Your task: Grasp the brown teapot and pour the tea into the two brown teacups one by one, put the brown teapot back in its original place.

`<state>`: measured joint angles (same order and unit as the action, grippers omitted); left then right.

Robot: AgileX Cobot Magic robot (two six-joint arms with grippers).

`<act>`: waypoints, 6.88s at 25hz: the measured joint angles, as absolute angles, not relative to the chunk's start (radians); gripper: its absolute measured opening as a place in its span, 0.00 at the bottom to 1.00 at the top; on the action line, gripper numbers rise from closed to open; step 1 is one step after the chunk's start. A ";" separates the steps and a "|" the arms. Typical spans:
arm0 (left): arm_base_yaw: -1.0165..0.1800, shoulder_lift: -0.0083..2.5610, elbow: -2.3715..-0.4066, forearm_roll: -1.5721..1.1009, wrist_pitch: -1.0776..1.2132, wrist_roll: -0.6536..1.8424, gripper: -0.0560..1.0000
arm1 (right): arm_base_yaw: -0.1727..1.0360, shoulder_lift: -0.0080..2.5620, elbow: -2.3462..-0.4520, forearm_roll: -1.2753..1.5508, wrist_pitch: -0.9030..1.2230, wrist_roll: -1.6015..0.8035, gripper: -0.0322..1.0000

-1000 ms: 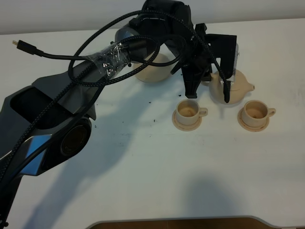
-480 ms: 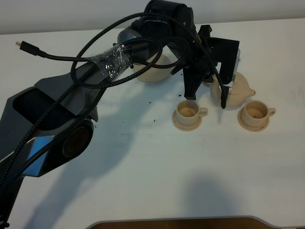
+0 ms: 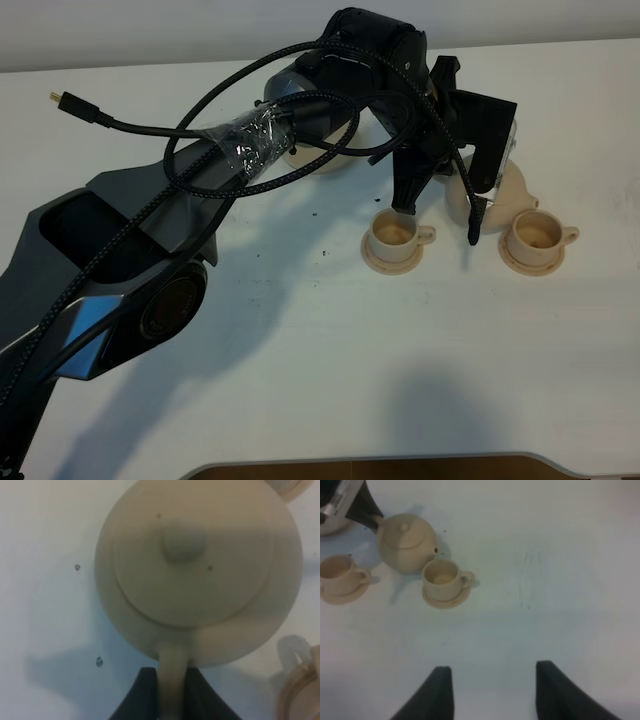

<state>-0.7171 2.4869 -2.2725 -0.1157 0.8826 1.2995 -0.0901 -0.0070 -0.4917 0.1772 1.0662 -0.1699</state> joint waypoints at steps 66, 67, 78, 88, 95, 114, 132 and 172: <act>-0.783 2.478 -2.273 0.108 0.749 1.531 0.15 | -0.090 -0.007 -0.492 0.177 1.066 -0.170 0.42; -0.786 2.478 -2.273 0.107 0.749 1.534 0.15 | -0.090 -0.007 -0.492 0.177 1.066 -0.170 0.42; -0.798 2.462 -2.273 0.106 0.749 1.621 0.15 | -0.090 -0.007 -0.492 0.177 1.066 -0.170 0.42; -0.812 2.460 -2.273 0.106 0.736 1.673 0.15 | -0.090 -0.007 -0.492 0.177 1.066 -0.170 0.42; -0.816 2.460 -2.273 0.122 0.722 1.703 0.15 | -0.090 -0.007 -0.492 0.177 1.066 -0.170 0.42; -0.816 2.460 -2.273 0.148 0.662 1.736 0.15 | -0.090 -0.007 -0.492 0.177 1.066 -0.170 0.42; -0.816 2.460 -2.273 0.155 0.606 1.807 0.15 | -0.090 -0.007 -0.492 0.177 1.066 -0.170 0.42; -0.823 2.460 -2.273 0.149 0.550 1.964 0.15 | -0.090 -0.007 -0.492 0.177 1.066 -0.170 0.42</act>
